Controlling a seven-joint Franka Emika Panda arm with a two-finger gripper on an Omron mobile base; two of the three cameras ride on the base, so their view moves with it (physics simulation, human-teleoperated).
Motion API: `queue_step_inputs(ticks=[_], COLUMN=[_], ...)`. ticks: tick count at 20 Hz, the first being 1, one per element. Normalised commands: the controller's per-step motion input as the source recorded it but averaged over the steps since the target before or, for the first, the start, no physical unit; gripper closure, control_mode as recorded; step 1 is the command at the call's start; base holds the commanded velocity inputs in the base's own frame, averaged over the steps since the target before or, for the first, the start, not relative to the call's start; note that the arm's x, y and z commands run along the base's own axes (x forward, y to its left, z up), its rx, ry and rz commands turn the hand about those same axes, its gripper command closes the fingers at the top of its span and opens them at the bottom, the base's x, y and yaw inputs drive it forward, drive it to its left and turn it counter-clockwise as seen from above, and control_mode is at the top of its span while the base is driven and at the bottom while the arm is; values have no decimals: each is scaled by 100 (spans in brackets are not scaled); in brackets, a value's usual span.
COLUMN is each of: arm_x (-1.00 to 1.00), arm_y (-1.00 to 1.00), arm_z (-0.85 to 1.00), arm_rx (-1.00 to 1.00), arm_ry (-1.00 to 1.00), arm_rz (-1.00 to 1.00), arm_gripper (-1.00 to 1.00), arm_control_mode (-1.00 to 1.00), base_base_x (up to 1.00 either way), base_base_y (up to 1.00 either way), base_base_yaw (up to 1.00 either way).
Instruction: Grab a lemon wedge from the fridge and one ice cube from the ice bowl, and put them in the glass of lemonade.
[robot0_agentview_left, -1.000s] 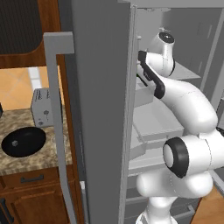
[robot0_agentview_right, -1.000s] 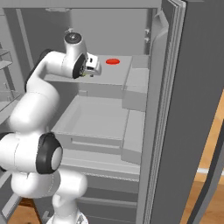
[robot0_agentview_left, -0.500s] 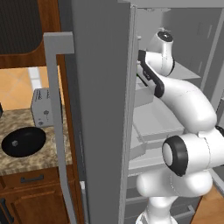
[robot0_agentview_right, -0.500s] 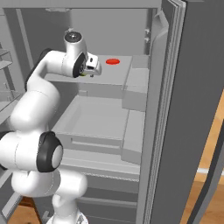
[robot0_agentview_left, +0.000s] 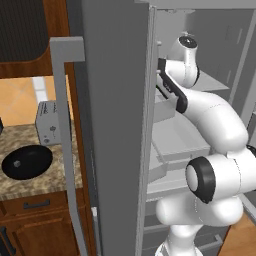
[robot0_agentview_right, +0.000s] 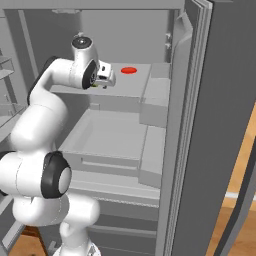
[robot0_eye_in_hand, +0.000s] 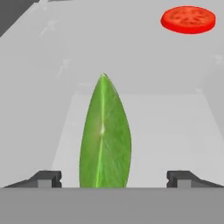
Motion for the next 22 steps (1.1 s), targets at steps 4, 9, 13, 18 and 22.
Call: queue_step_inputs(ticks=[4,9,13,18,22], arm_x=[13,7,0,-80,-100], arm_y=[4,0,0,0,0], arm_z=[-18,0,0,-29,-16], arm_rx=[0,0,0,0,0], arm_ry=[1,0,0,-7,-26], arm_rz=[0,0,0,0,0], arm_gripper=[100,100,100,100,100], arm_control_mode=[-100,-100,-100,-100,-100], base_base_x=[0,0,0,0,0], base_base_y=[0,0,0,0,0], base_base_yaw=[0,0,0,0,0])
